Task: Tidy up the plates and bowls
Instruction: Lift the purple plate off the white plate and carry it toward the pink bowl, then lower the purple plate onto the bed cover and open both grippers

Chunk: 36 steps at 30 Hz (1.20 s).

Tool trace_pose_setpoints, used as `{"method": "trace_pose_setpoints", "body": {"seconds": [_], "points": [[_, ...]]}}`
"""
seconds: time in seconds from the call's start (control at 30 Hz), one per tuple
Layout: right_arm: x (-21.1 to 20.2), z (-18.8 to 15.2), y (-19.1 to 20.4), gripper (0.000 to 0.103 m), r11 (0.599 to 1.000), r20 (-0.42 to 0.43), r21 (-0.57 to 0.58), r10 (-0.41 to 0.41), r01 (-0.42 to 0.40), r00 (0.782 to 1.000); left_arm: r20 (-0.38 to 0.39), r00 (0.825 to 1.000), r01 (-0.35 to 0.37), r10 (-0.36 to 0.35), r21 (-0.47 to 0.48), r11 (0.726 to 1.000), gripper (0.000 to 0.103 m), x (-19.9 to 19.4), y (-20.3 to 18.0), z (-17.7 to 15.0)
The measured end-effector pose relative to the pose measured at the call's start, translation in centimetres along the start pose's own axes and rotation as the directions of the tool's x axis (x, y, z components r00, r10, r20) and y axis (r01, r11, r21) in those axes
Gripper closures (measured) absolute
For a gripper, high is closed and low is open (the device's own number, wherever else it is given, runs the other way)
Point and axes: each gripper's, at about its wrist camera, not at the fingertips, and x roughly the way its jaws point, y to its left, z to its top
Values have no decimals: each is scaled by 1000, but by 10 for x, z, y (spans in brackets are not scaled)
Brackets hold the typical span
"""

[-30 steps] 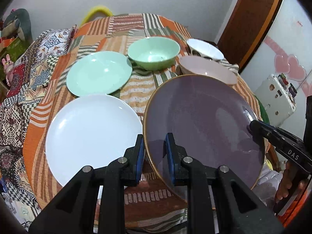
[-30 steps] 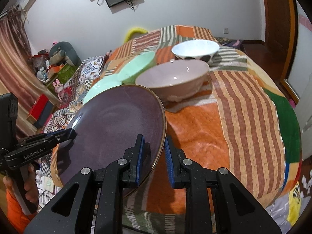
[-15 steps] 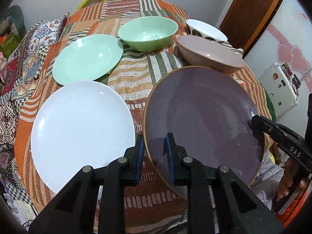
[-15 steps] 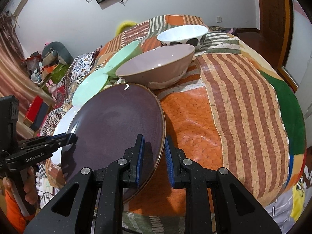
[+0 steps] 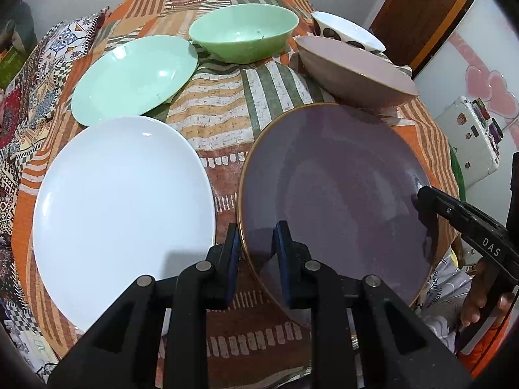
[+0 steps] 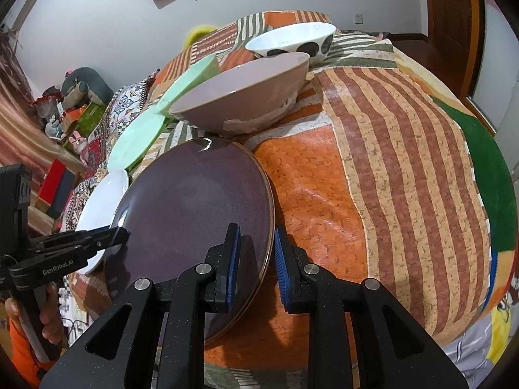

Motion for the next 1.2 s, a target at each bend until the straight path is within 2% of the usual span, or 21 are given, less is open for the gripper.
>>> {"method": "trace_pose_setpoints", "body": {"seconds": [0.17,0.27,0.43,0.53,0.77,0.9,1.03,1.2], "points": [[2,0,3,81,1000,-8,-13,-9,9,1000,-7,999,36,-37,-36,999,82,1,5,1],[5,1,5,81,1000,-15,-14,-8,8,1000,0,1000,22,-22,-22,1000,82,-1,3,-1],[0,1,5,80,1000,-7,-18,-13,13,1000,62,998,-16,15,27,999,82,-18,-5,-3],[-9,1,5,75,999,22,-27,-30,31,999,83,996,-17,15,24,1000,82,-27,-4,-3],[-30,5,14,73,997,84,-65,-39,45,996,164,986,-26,24,10,1000,80,-58,-1,-3],[-43,9,25,71,995,126,-91,-21,32,992,242,969,-46,43,6,999,79,-85,3,-4],[-52,16,42,71,992,162,-128,3,18,987,314,948,-56,55,-6,998,66,-111,10,-7],[-61,26,68,68,983,211,-184,45,-6,977,389,917,-80,85,-29,996,60,-139,23,-12]]}}
